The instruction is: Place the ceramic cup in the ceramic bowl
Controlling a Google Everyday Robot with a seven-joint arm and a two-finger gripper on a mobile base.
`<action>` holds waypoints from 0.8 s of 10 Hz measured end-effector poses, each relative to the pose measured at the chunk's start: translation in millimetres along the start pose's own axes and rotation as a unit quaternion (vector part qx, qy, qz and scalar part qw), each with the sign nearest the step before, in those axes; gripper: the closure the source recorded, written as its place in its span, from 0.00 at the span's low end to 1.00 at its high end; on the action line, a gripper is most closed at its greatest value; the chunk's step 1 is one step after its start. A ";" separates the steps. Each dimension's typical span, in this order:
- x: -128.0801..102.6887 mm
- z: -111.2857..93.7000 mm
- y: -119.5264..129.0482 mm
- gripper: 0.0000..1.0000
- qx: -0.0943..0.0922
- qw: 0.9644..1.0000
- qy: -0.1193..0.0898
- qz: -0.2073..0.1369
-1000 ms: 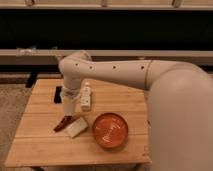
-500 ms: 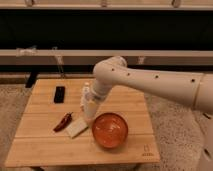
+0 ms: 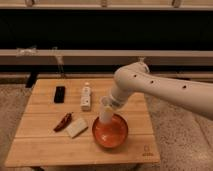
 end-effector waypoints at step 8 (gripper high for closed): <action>2.9 63.2 22.8 0.22 0.023 0.989 0.137 -0.041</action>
